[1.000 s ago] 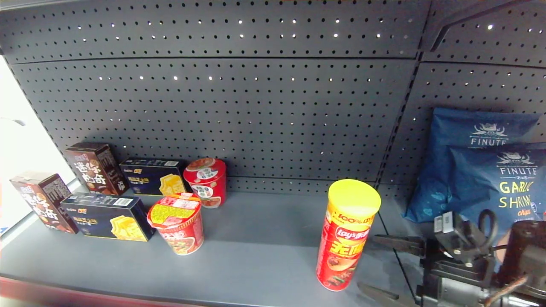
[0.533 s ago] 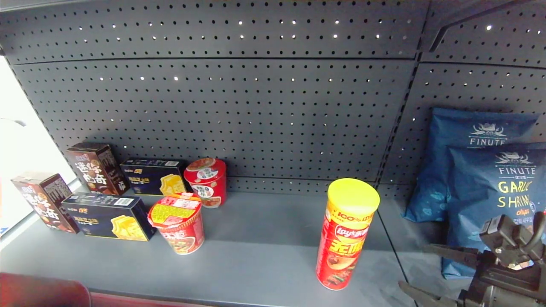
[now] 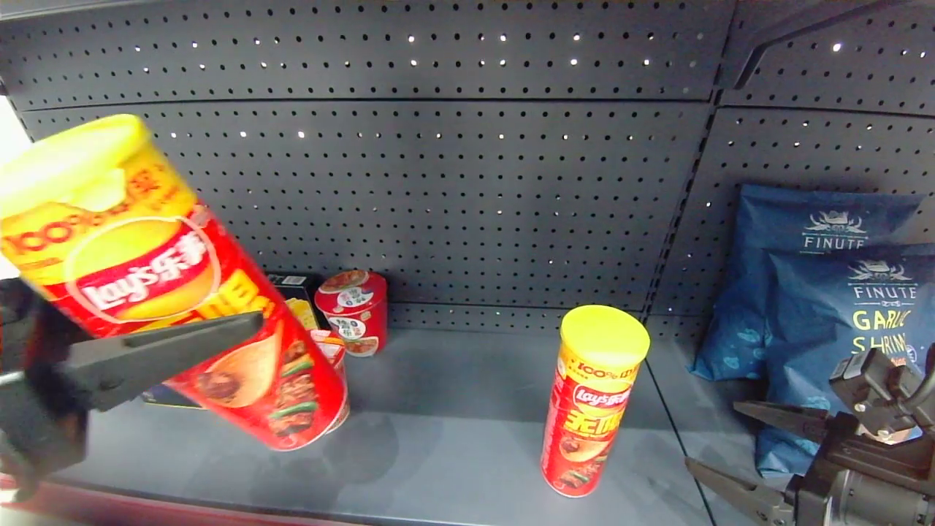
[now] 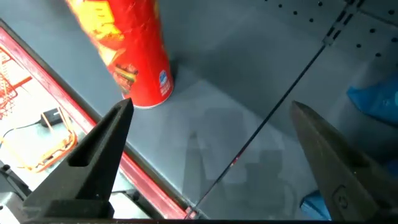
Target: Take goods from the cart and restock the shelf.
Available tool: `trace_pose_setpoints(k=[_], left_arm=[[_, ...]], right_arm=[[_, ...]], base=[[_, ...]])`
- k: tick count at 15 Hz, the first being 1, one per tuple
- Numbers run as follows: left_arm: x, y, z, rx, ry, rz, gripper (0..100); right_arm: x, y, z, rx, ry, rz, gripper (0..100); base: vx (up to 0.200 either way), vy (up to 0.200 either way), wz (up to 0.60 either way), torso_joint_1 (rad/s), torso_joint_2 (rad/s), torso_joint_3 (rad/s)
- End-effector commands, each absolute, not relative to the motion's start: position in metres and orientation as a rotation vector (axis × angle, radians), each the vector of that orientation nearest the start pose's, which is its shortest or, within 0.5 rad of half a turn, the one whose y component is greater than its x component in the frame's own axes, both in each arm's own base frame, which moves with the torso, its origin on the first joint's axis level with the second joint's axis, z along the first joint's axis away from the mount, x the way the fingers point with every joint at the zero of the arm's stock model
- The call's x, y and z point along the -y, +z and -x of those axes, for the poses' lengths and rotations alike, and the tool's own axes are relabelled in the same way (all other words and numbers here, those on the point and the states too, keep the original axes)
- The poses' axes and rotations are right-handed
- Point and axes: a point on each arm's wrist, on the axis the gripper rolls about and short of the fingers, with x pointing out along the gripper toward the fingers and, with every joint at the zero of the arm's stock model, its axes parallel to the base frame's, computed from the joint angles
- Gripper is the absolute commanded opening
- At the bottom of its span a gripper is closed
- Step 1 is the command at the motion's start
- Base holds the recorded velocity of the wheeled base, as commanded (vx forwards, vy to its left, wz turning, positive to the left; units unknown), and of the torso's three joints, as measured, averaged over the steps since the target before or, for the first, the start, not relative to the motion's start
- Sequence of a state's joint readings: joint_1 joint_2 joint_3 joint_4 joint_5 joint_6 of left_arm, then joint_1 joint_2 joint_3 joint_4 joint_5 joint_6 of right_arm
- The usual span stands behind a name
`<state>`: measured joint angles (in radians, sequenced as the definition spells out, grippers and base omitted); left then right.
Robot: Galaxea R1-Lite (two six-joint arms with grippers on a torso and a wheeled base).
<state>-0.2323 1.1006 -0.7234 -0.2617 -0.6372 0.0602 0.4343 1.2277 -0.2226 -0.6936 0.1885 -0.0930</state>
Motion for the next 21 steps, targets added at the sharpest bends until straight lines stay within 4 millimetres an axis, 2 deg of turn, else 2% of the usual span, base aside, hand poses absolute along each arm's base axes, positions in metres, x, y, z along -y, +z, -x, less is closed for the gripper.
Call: trace_pose_setpoints(k=[1,2,3,6,7,9,11,15,21], left_arm=[[0.092,0.225,-0.22,-0.185,-0.975,-0.024,0],[0.092,0.225,-0.221,-0.182,-0.977,-0.025,0],[0.114,0.219,-0.257,-0.183,-1.006,-0.028,0],[0.144,0.21,-0.289,-0.27,-1.066,-0.027,0],[0.148,0.208,-0.296,-0.27,-1.071,-0.035,0],[0.162,0.194,-0.33,-0.242,-1.082,-0.099,0],[0.169,0.186,-0.346,-0.24,-1.083,-0.114,0],[0.185,0.169,-0.368,-0.252,-1.099,-0.117,0],[0.218,0.15,-0.376,-0.267,-1.161,-0.124,0]], right_arm=[[-0.071,0.145,-0.143,-0.29,0.631,0.129,100],[-0.071,0.145,-0.143,-0.288,0.631,0.129,100],[-0.071,0.145,-0.144,-0.291,0.631,0.129,100],[-0.072,0.145,-0.146,-0.293,0.632,0.129,100],[-0.072,0.146,-0.146,-0.293,0.632,0.128,100],[-0.073,0.145,-0.148,-0.296,0.635,0.128,100],[-0.074,0.147,-0.149,-0.292,0.635,0.127,100],[-0.074,0.147,-0.15,-0.291,0.637,0.128,100],[-0.075,0.148,-0.151,-0.289,0.635,0.126,100]], base=[[0.0,0.0,0.0,0.0,0.0,0.0],[0.0,0.0,0.0,0.0,0.0,0.0],[0.0,0.0,0.0,0.0,0.0,0.0],[0.0,0.0,0.0,0.0,0.0,0.0],[0.0,0.0,0.0,0.0,0.0,0.0],[0.0,0.0,0.0,0.0,0.0,0.0],[0.0,0.0,0.0,0.0,0.0,0.0],[0.0,0.0,0.0,0.0,0.0,0.0],[0.0,0.0,0.0,0.0,0.0,0.0]])
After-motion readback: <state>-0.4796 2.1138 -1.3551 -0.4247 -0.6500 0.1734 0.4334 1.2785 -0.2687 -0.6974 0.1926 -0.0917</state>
